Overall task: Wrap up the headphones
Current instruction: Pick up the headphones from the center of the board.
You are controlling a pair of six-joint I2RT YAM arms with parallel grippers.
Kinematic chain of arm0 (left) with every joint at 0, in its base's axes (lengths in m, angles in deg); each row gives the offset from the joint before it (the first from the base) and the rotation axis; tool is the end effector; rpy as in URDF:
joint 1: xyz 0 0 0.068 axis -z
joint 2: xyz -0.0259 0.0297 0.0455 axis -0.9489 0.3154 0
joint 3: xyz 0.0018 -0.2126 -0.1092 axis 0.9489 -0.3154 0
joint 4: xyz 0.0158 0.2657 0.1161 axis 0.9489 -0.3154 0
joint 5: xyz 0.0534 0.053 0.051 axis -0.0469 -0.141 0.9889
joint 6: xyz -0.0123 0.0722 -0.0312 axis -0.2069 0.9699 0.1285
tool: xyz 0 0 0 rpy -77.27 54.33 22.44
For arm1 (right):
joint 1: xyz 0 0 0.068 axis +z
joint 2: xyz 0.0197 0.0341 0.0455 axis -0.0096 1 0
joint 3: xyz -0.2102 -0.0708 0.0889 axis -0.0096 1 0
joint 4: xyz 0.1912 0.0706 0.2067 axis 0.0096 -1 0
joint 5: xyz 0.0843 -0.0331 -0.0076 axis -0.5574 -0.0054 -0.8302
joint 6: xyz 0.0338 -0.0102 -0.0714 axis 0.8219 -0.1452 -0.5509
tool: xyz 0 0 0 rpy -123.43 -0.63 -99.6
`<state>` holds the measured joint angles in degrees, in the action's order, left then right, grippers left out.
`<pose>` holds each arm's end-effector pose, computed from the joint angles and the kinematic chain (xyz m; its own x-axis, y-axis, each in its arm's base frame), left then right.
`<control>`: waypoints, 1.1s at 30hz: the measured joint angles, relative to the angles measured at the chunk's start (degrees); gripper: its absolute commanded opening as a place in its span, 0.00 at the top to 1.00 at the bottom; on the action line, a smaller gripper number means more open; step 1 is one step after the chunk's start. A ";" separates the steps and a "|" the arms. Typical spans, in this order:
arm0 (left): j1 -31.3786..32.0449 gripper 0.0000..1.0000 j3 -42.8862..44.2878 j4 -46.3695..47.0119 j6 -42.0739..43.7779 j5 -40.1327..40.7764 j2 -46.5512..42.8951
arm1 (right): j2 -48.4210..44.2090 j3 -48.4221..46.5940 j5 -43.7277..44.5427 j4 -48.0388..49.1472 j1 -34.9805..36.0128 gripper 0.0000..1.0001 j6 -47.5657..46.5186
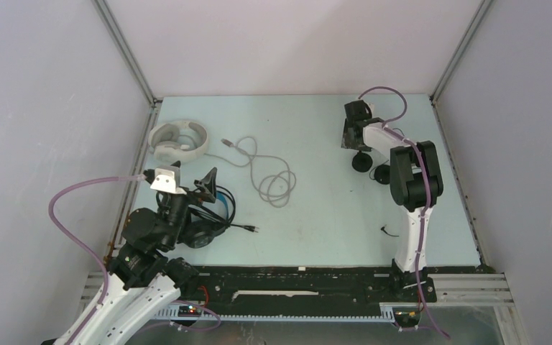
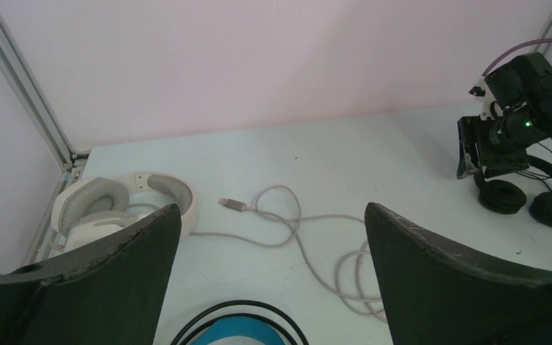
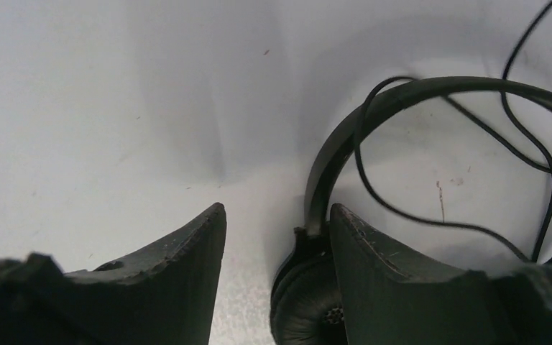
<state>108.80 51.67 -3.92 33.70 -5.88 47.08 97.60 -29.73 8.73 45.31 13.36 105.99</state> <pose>0.1643 -0.0892 0.3446 0.1394 -0.0455 -0.9892 0.2207 0.9752 -0.0138 0.4678 0.0945 0.0948 -0.7789 0.1608 -0.6062 0.2282 0.9730 -0.0352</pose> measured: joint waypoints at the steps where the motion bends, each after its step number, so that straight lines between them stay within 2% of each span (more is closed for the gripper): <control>1: 0.00 0.00 0.00 0.00 0.00 0.00 0.00 | 0.48 -0.68 -0.33 -0.68 -0.46 0.44 0.39; 4: 0.00 0.00 0.00 0.00 0.02 0.00 0.04 | 1.38 -1.55 -1.66 -2.03 -1.90 0.49 1.38; 9: 0.00 0.00 0.00 0.00 0.02 0.00 0.04 | 2.93 -3.63 -4.24 -5.40 -3.74 0.51 2.40; 12: 0.00 0.00 0.00 0.00 0.11 0.02 0.00 | 3.34 -4.24 -5.22 -6.56 -4.37 0.70 2.58; 17: 0.00 0.00 0.00 0.00 0.46 0.00 0.00 | 3.13 -3.78 -6.40 -5.29 -3.89 0.87 1.11; 21: -0.02 0.00 0.00 0.00 0.44 0.00 -0.02 | 0.79 -1.25 -8.66 -3.78 -1.73 0.94 -1.95; 24: -0.07 0.00 0.00 0.00 0.44 0.02 -0.02 | -3.34 1.07 -12.90 -3.39 0.20 1.00 -3.67; 33: -0.13 0.00 0.00 -0.02 -0.04 2.84 0.81 | -26.71 16.94 -32.37 5.27 0.94 1.00 -0.81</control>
<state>108.67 51.67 -3.94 33.66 -3.04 47.89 70.89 -12.79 -23.64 50.58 14.30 105.19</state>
